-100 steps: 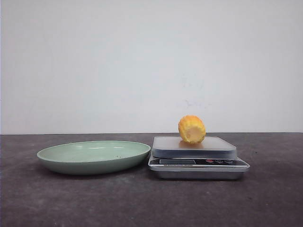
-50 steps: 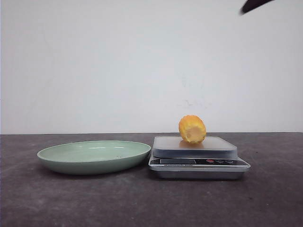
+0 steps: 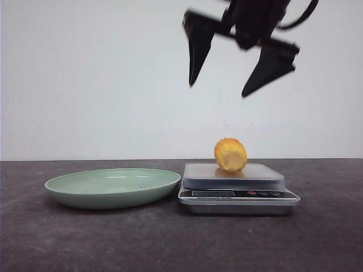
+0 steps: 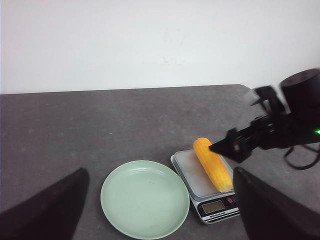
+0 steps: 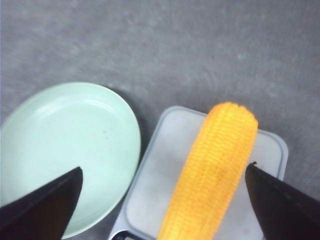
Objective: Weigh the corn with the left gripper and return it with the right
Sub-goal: 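Lower the open right gripper onto the corn cob on the scale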
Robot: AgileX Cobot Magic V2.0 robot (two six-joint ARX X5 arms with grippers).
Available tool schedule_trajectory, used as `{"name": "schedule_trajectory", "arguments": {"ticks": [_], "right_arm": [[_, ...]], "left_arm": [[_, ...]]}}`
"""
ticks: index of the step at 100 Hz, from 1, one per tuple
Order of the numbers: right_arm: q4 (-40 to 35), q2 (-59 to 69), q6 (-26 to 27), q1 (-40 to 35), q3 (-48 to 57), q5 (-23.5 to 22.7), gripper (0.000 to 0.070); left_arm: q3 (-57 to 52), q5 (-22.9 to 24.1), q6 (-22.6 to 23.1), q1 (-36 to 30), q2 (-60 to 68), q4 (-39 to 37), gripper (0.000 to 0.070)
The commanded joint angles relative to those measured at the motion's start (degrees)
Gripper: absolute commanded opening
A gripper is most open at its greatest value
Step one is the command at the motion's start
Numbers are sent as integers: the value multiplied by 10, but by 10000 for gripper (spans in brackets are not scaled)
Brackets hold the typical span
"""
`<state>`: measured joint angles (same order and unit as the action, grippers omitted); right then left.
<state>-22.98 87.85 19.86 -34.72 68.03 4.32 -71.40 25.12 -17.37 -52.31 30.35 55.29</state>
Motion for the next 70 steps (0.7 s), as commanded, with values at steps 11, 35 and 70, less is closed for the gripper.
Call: {"name": "schedule_trajectory", "arguments": {"ticks": [11, 35, 70], "right_arm": [[14, 54, 8, 15, 13, 4, 663], [22, 92, 23, 52, 13, -9, 663], [16, 110, 40, 55, 13, -46, 646]], "left_arm": [[-7, 0, -2, -6, 3, 5, 550], [-7, 6, -2, -6, 3, 22, 550], [-7, 13, -2, -6, 3, 24, 550]]}}
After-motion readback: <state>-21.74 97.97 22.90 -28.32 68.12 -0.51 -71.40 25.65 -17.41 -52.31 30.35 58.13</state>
